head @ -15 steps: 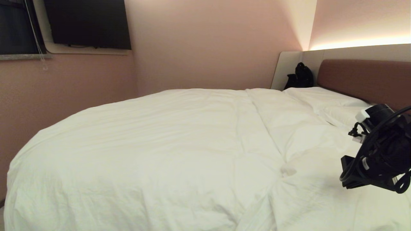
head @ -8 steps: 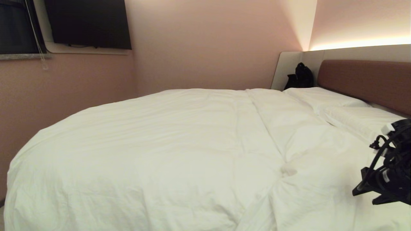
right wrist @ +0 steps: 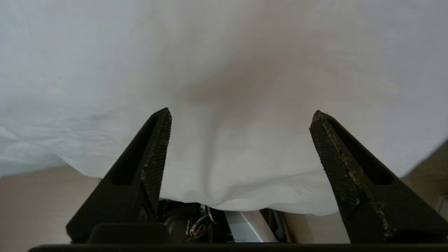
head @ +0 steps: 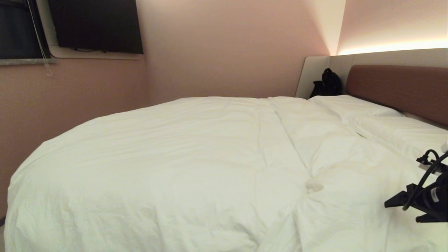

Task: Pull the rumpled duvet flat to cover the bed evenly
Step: Flatten the corners of the folded blanket

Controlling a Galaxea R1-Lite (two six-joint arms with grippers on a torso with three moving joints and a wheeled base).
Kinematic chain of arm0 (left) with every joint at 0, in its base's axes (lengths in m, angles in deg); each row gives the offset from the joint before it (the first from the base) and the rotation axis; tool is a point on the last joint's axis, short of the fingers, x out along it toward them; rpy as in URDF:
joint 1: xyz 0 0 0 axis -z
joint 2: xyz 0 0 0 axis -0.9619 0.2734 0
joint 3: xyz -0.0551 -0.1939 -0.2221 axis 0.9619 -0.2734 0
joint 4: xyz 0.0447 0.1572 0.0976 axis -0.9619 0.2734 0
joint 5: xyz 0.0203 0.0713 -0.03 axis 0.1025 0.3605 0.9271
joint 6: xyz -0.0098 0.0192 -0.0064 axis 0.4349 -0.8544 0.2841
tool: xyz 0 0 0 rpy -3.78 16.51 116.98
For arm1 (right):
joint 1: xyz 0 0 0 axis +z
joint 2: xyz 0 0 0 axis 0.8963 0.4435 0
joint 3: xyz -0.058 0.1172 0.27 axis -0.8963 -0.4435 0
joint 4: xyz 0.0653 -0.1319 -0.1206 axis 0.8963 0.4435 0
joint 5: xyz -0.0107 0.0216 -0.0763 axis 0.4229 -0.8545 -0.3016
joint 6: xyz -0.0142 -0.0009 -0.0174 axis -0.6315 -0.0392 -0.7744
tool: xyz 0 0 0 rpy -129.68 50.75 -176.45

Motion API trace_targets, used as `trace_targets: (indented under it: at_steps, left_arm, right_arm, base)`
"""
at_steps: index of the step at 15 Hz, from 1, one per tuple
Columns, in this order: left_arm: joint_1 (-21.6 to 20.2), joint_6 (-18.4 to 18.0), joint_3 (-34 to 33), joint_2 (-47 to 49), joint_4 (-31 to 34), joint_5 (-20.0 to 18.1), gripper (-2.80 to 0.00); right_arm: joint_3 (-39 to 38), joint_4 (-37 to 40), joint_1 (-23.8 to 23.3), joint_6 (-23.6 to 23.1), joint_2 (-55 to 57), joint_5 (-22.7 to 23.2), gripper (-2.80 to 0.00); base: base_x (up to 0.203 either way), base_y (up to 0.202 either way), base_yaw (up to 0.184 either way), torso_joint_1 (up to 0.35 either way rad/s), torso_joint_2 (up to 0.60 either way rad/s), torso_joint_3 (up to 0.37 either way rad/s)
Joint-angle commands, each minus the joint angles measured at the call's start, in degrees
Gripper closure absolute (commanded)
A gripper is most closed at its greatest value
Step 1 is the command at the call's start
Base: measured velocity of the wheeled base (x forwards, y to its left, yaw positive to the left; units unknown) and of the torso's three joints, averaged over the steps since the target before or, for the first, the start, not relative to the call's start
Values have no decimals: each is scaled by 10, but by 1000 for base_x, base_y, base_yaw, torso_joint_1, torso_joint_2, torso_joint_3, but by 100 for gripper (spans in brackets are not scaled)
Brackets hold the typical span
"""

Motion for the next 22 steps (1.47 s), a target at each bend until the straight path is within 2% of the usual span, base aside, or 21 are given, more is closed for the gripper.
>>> trace_targets:
  at_steps: [1, 7, 11, 12, 16, 20, 22]
  left_arm:
    - [0, 0, 0, 1, 0, 0, 0]
    - [0, 0, 0, 1, 0, 0, 0]
    - [0, 0, 0, 1, 0, 0, 0]
    - [0, 0, 0, 1, 0, 0, 0]
    - [0, 0, 0, 1, 0, 0, 0]
    - [0, 0, 0, 1, 0, 0, 0]
    - [0, 0, 0, 1, 0, 0, 0]
  right_arm:
    - [-9, -17, -6, -56, 18, 35, -280]
    - [-18, -99, -25, -73, 173, 34, -280]
    - [-26, -120, -26, -75, 182, 21, -280]
    - [-31, -120, -23, -75, 184, 5, -280]
    - [-56, -121, 1, -75, 194, -2, -280]
    - [-69, -166, 12, -72, 209, -36, -280]
    - [-73, -167, 12, -72, 211, -37, -280]
  base:
    - [0, 0, 0, 0, 0, 0]
    - [0, 0, 0, 0, 0, 0]
    - [0, 0, 0, 0, 0, 0]
    - [0, 0, 0, 0, 0, 0]
    - [0, 0, 0, 0, 0, 0]
    - [0, 0, 0, 0, 0, 0]
    - [0, 0, 0, 0, 0, 0]
